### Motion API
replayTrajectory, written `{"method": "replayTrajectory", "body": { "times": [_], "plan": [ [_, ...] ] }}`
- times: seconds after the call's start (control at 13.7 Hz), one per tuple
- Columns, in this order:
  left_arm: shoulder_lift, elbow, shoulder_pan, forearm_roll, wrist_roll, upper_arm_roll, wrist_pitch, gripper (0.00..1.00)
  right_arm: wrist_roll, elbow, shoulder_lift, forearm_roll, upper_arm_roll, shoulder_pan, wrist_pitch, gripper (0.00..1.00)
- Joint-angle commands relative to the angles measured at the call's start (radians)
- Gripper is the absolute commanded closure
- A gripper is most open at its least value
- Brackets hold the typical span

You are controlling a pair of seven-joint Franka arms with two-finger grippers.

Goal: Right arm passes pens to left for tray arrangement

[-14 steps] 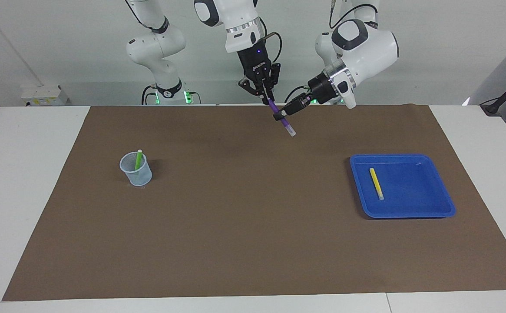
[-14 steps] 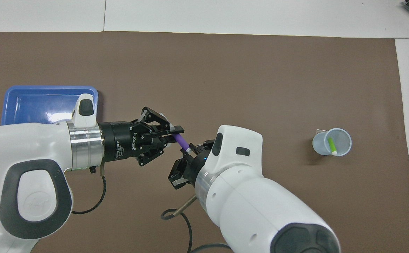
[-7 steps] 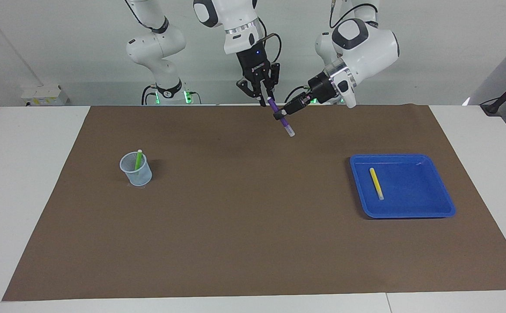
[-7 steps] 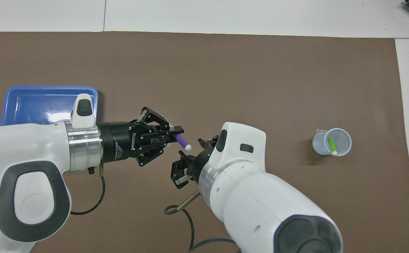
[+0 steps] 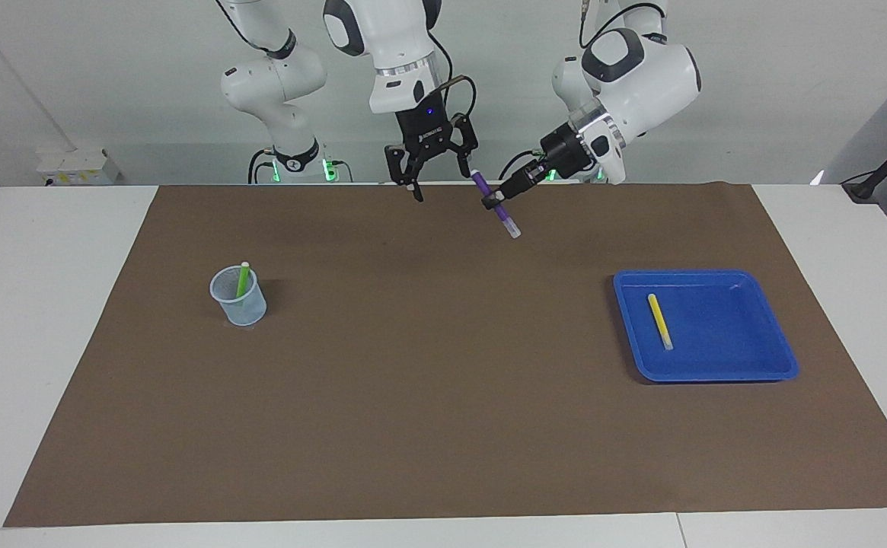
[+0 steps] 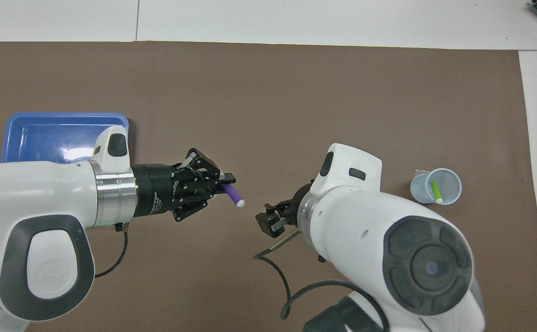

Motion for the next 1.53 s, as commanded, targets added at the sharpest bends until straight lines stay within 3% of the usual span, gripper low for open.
{"method": "replayTrajectory", "body": {
  "times": [0.0,0.15,0.37,0.58,0.95,1.46],
  "plan": [
    [-0.021,-0.010,0.011,0.152,0.055,0.001,-0.097,1.00,-0.095,-0.008,-0.023,0.006,0.005,-0.096,-0.117,0.00],
    [-0.030,-0.010,0.038,0.309,0.150,0.005,-0.209,1.00,-0.204,-0.009,-0.022,0.006,0.004,-0.188,-0.153,0.00],
    [-0.045,-0.010,0.150,0.513,0.403,0.007,-0.377,1.00,-0.224,-0.054,-0.037,-0.001,0.004,-0.335,-0.193,0.00],
    [-0.042,-0.010,0.268,0.669,0.629,0.007,-0.441,1.00,-0.266,-0.135,-0.075,-0.001,0.002,-0.431,-0.182,0.00],
    [0.031,-0.013,0.406,0.872,0.930,0.005,-0.384,1.00,-0.160,-0.233,-0.065,-0.001,0.002,-0.531,-0.136,0.04],
    [0.222,-0.008,0.526,0.981,0.970,0.007,-0.095,1.00,0.296,-0.249,0.066,-0.012,0.002,-0.601,-0.102,0.14]
  ]
}}
